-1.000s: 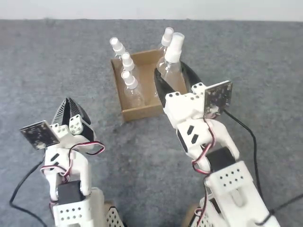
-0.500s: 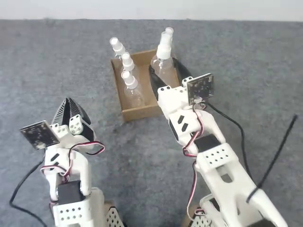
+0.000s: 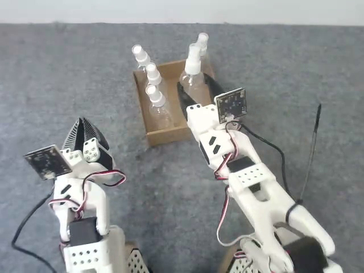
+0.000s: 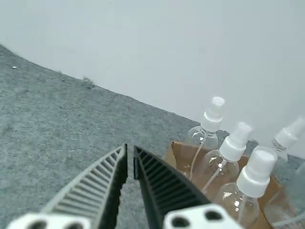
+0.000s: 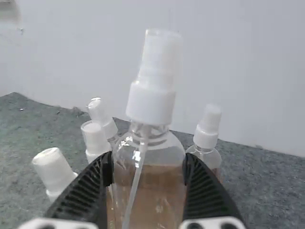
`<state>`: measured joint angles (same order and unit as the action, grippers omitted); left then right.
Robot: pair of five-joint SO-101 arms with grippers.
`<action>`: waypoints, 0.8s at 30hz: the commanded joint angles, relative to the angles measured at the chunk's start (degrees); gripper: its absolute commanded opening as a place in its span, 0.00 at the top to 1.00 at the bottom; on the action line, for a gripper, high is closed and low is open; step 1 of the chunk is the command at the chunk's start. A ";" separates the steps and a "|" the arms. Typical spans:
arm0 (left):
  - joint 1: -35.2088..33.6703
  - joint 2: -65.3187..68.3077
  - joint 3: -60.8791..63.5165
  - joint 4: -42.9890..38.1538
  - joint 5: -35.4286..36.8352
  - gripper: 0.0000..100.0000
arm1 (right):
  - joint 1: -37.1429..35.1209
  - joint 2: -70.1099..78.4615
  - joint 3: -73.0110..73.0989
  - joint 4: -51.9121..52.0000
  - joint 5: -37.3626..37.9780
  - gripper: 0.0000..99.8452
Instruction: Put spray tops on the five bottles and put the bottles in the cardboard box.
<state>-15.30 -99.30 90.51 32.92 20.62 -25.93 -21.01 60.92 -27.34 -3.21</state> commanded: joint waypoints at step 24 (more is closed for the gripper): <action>-0.18 -0.97 -0.75 -1.67 -0.53 0.98 | 2.95 35.38 -11.16 -30.20 1.41 0.98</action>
<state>-15.30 -99.30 90.51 32.92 20.62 -24.00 14.95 53.36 -55.47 -2.95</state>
